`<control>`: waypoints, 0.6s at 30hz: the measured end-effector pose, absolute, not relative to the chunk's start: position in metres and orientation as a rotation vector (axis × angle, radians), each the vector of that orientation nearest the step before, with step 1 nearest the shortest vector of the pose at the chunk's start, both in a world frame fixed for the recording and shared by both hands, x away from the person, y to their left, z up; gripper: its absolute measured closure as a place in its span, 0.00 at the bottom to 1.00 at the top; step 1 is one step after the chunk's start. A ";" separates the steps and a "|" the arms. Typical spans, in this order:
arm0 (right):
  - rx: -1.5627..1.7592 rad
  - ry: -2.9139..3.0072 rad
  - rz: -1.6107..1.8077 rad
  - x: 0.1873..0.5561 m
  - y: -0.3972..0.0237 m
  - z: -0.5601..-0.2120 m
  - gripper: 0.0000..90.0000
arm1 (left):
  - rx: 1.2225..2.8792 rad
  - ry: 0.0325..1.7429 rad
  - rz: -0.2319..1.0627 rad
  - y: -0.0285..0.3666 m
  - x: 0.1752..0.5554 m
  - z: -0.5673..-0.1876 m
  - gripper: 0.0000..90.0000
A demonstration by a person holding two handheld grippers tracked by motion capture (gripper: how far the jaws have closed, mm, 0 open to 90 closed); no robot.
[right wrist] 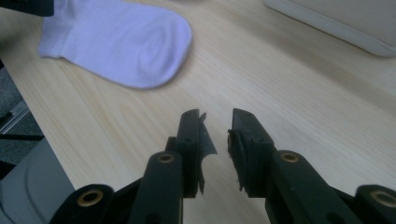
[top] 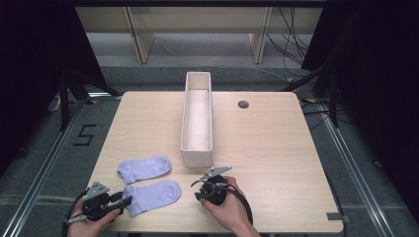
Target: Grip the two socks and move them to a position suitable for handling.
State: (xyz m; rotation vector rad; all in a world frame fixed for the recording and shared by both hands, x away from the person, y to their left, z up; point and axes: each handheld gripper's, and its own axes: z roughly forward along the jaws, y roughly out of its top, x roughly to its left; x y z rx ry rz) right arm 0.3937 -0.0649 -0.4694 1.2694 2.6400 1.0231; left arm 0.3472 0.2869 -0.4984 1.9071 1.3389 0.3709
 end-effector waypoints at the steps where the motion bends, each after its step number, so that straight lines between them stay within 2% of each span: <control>1: 1.264 2.646 1.025 0.396 -0.060 -0.469 0.81 | 1.907 1.339 0.371 0.287 0.347 -0.498 0.62; 11: 1.197 2.657 1.041 0.418 -0.015 -0.475 0.81 | 1.944 1.354 0.367 0.287 0.354 -0.503 0.72; 18: 1.209 2.685 0.944 0.428 0.003 -0.484 0.89 | 1.951 1.375 0.375 0.290 0.355 -0.503 0.86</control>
